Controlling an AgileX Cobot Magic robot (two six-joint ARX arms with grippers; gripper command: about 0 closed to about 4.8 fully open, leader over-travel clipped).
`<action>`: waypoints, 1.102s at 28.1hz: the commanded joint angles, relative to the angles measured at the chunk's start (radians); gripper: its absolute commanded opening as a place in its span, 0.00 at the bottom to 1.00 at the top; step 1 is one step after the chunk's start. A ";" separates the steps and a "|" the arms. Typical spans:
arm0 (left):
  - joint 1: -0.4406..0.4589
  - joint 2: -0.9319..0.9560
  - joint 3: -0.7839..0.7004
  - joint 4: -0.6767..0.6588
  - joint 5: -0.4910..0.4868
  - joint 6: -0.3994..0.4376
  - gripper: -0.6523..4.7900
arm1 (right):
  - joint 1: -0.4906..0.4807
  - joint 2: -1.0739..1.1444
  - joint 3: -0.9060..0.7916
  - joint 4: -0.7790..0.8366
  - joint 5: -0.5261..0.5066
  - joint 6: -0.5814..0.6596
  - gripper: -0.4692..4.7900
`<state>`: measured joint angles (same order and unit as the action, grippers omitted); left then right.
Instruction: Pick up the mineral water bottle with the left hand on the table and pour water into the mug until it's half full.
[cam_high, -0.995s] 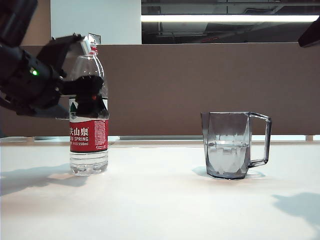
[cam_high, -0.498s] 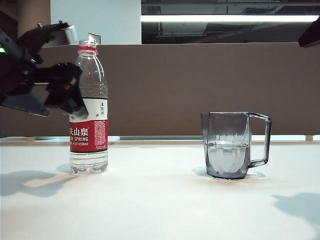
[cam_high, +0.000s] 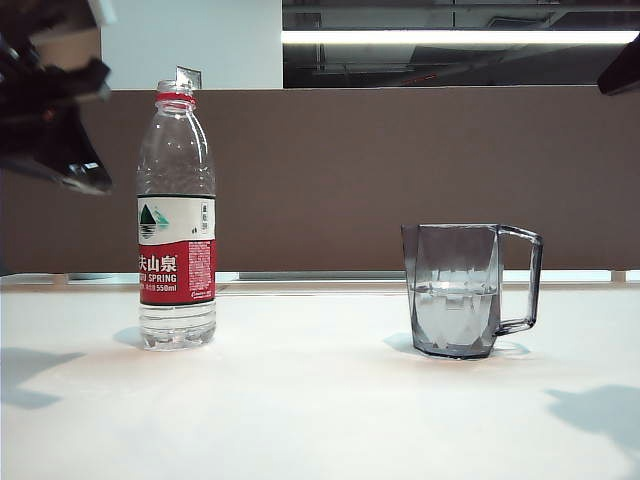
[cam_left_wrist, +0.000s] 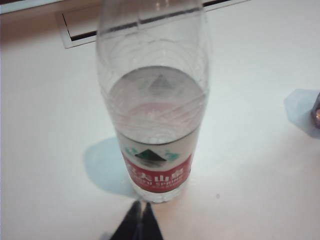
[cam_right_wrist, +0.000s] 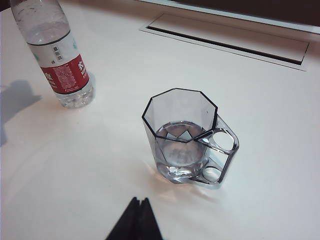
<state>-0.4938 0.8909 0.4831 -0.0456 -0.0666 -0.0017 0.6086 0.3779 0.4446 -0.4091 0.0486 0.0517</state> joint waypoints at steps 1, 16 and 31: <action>-0.002 -0.091 0.004 -0.067 0.030 -0.014 0.11 | 0.001 -0.001 0.008 0.023 0.001 -0.003 0.08; -0.002 -0.368 -0.102 0.002 0.090 -0.037 0.11 | 0.001 -0.001 0.008 0.023 0.001 -0.003 0.08; 0.013 -0.630 -0.242 0.088 0.086 -0.037 0.11 | 0.001 -0.001 0.008 0.023 0.001 -0.003 0.08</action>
<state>-0.4900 0.2745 0.2481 0.0109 0.0170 -0.0383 0.6086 0.3779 0.4446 -0.4091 0.0486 0.0517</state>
